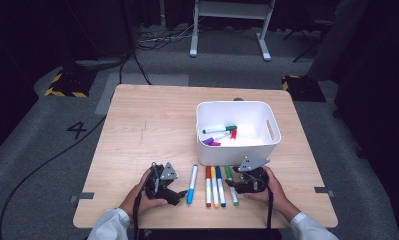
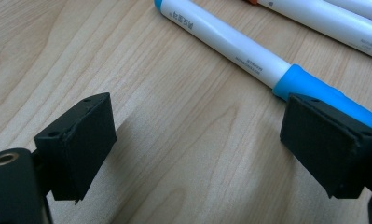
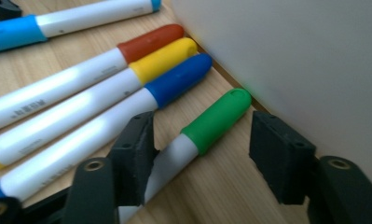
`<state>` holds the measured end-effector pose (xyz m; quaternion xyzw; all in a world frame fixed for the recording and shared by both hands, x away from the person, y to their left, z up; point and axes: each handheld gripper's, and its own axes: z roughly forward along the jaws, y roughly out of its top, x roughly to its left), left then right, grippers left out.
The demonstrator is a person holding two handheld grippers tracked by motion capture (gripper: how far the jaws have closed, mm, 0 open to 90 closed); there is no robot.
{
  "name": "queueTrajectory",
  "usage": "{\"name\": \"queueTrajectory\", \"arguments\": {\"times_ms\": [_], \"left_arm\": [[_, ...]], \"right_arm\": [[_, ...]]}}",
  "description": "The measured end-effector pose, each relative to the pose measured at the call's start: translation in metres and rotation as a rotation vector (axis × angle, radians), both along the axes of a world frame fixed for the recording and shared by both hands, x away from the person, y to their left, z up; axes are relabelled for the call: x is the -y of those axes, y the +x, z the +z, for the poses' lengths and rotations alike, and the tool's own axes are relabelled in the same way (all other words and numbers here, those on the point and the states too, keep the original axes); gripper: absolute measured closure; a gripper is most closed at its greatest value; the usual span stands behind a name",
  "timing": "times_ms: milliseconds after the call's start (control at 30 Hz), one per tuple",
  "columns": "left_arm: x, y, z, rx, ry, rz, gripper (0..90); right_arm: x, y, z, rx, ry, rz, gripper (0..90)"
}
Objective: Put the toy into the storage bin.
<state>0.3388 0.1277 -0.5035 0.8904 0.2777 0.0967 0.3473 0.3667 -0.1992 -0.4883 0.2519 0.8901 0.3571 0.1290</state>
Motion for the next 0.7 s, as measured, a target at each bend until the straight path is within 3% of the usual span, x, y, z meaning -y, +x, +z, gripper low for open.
{"name": "queueTrajectory", "arguments": {"times_ms": [133, 167, 400, 700], "left_arm": [[0.000, 0.000, 0.000, 0.000, 0.000, 0.000, 10.5], [0.000, 0.000, 0.000, 0.000, 0.000, 0.000, 10.5], [0.000, 0.000, 0.000, 0.000, 0.000, 0.000, 10.5], [0.000, 0.000, 0.000, 0.000, 0.000, 0.000, 10.5]], "right_arm": [[0.005, 0.004, -0.005, -0.017, -0.004, -0.020, 48.9], [0.008, 0.005, -0.007, -0.029, 0.018, -0.025, 50.9], [0.017, 0.008, -0.008, -0.018, 0.051, -0.044, 73.9], [0.032, 0.007, -0.006, -0.032, 0.070, -0.010, 74.8]]}}
